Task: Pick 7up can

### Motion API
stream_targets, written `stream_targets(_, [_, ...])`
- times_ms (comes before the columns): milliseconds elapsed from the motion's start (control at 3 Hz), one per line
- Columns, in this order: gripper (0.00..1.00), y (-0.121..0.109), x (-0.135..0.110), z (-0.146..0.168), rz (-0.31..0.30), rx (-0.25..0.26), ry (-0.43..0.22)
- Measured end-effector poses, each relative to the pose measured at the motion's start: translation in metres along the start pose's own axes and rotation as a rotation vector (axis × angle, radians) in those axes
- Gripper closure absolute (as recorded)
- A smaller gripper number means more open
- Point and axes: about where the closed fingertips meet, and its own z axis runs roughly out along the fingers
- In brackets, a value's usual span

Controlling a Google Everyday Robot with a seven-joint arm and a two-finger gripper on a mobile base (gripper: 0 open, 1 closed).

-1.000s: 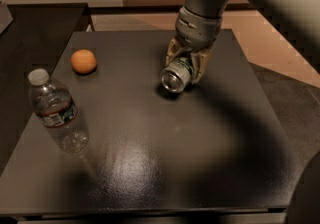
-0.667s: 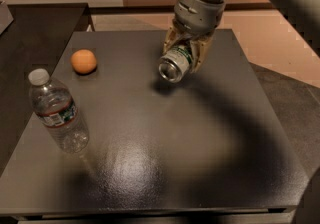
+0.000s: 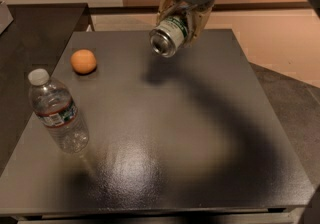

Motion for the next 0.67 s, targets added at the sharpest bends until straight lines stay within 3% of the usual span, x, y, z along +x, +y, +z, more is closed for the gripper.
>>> stream_targets(333, [1.0, -0.0108, -0.0046, -0.0182, -0.021, 0.036, 0.025])
stream_targets(667, [1.0, -0.0109, -0.0046, -0.0182, -0.021, 0.036, 0.025])
